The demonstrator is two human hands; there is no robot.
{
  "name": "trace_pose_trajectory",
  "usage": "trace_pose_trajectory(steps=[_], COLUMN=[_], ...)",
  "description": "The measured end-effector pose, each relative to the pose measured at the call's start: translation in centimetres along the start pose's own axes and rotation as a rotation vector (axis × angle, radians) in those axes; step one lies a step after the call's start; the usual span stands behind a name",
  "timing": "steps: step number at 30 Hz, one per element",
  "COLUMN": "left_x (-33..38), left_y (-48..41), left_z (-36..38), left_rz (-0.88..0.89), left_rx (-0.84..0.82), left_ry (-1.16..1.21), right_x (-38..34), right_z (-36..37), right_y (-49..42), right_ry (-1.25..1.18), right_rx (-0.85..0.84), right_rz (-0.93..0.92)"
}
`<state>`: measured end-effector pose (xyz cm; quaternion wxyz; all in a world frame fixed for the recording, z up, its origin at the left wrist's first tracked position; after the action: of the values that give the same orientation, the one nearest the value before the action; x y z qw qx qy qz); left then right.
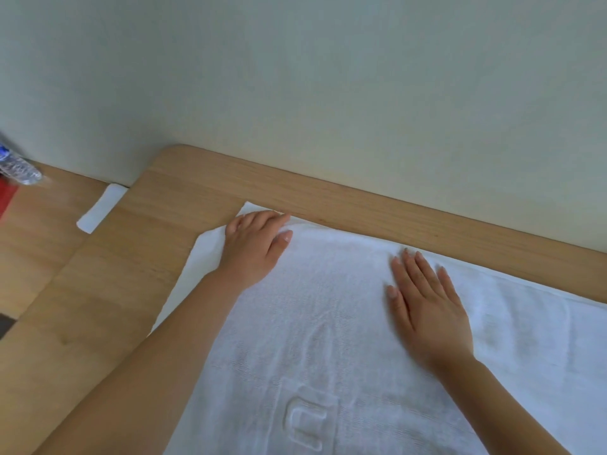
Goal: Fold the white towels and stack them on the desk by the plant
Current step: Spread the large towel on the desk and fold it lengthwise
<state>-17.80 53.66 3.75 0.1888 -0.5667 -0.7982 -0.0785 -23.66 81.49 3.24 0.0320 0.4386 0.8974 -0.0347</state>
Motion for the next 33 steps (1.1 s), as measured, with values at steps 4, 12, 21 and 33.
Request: trace_pose_trajectory(steps=[4,12,21,33], left_x=[-1.6,-3.5,-2.0,-2.2], left_y=[0.0,-1.1,-1.4,-0.5], left_z=[-0.5,-2.7,-3.8,-4.4], left_rz=[-0.211,-0.276,-0.213,-0.326], left_rx=[-0.035,-0.243,-0.415,-0.520], left_ry=[-0.027,0.109,0.273,0.071], right_x=[-2.9,-14.5,-14.5,-14.1], right_z=[-0.3,1.1,1.5,1.3], right_y=[-2.0,-7.9,-8.0,-7.8], right_ry=[-0.104,-0.232,-0.147,-0.202], right_rx=[0.029,0.060,0.106,0.165], right_rz=[-0.018,-0.217,-0.162,-0.161])
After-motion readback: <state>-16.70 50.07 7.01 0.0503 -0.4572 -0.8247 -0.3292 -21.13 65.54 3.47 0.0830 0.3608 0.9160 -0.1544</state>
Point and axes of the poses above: each hand's wrist, its own y-axis away from the middle knuckle, its own z-axis out of the palm, x = y × z, the point moved 7 cm from there along -y, towards the middle knuckle, and after that the axes turned 5 degrees about y, right-handed, at the moved point
